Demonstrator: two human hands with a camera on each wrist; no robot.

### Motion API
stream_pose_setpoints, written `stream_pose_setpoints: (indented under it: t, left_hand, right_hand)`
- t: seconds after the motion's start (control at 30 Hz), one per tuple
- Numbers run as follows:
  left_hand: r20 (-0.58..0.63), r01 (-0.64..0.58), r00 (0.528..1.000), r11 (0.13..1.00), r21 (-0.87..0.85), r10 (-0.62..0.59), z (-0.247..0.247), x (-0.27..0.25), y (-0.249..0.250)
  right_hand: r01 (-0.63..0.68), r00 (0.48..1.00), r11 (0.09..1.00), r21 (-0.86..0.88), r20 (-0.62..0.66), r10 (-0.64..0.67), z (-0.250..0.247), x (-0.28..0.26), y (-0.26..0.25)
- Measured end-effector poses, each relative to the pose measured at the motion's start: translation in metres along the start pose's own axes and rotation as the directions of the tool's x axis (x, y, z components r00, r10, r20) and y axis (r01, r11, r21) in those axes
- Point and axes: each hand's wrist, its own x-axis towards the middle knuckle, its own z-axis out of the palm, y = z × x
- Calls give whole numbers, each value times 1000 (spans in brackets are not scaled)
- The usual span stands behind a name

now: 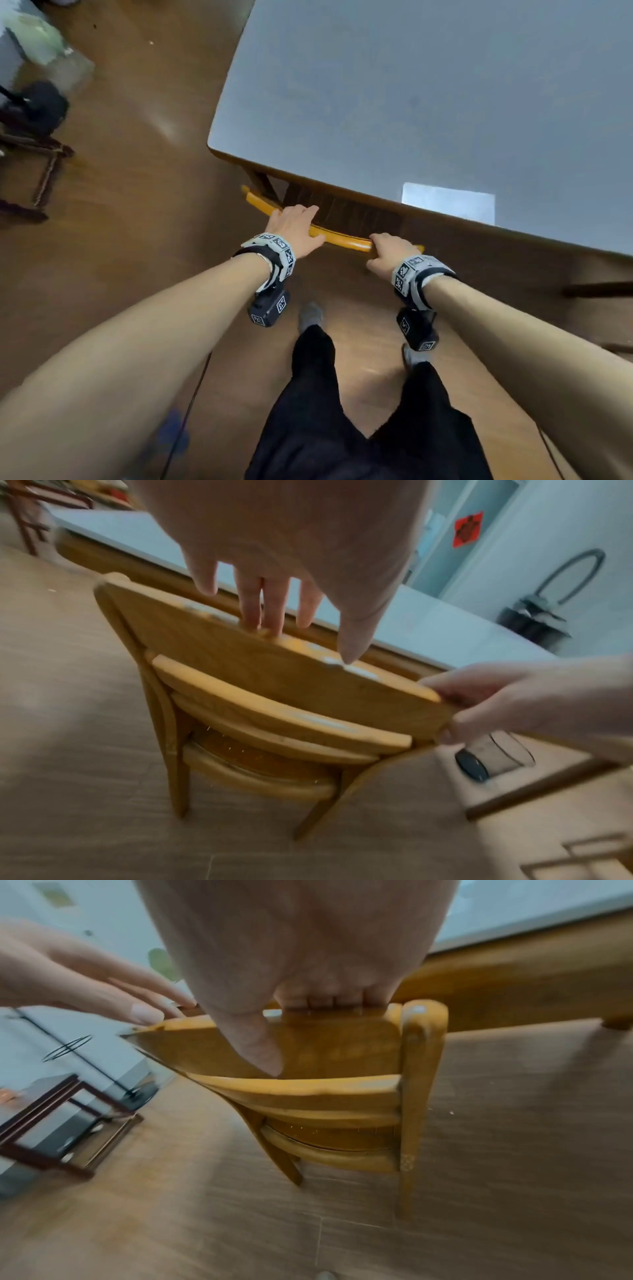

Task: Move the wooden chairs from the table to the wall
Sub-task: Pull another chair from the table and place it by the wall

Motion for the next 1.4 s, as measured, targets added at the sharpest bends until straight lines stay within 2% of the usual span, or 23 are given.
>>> stream_pose_setpoints:
  t: [0.1, 0.23, 0.43, 0.5, 0.6, 0.73, 0.93, 1.07, 1.2, 1.33, 1.4]
  left_hand:
    - [35, -148, 989, 981, 124, 145, 11, 15, -39]
    - [3, -341, 936, 903, 261, 352, 24, 26, -61]
    - [12, -426, 896, 855, 295, 443, 26, 16, -70]
    - [13, -456, 878, 828, 325, 479, 33, 6, -80]
    - [29, -512, 845, 792, 333, 534, 46, -20, -101]
    - [55, -601, 779, 719, 348, 625, 68, -66, -135]
    - [189, -687, 716, 630, 363, 672, 88, -107, -200]
    - [255, -734, 668, 564, 378, 699, 89, -120, -241]
    - [306, -804, 579, 468, 366, 756, 88, -119, -280]
    - [302, -852, 503, 406, 329, 810, 87, -108, -324]
    - [315, -879, 448, 349, 325, 837, 84, -98, -352]
  right_hand:
    - [-77, 991, 997, -16, -108, 75, 13, 11, -12]
    - [-184, 958, 983, -21, -228, 174, 26, 18, -21]
    - [-334, 909, 938, 90, -232, 346, 43, -3, -48]
    - [-367, 882, 923, 117, -270, 385, 60, -14, -62]
    - [-394, 841, 902, 180, -326, 432, 98, -44, -94]
    - [-442, 770, 857, 264, -378, 514, 161, -83, -146]
    - [-520, 719, 777, 354, -310, 622, 234, -105, -232]
    - [-560, 682, 737, 379, -294, 670, 257, -109, -290]
    - [-622, 651, 692, 366, -248, 717, 268, -111, -346]
    - [-670, 585, 610, 422, -206, 785, 276, -100, -404]
    - [-699, 549, 559, 445, -166, 819, 280, -87, -444]
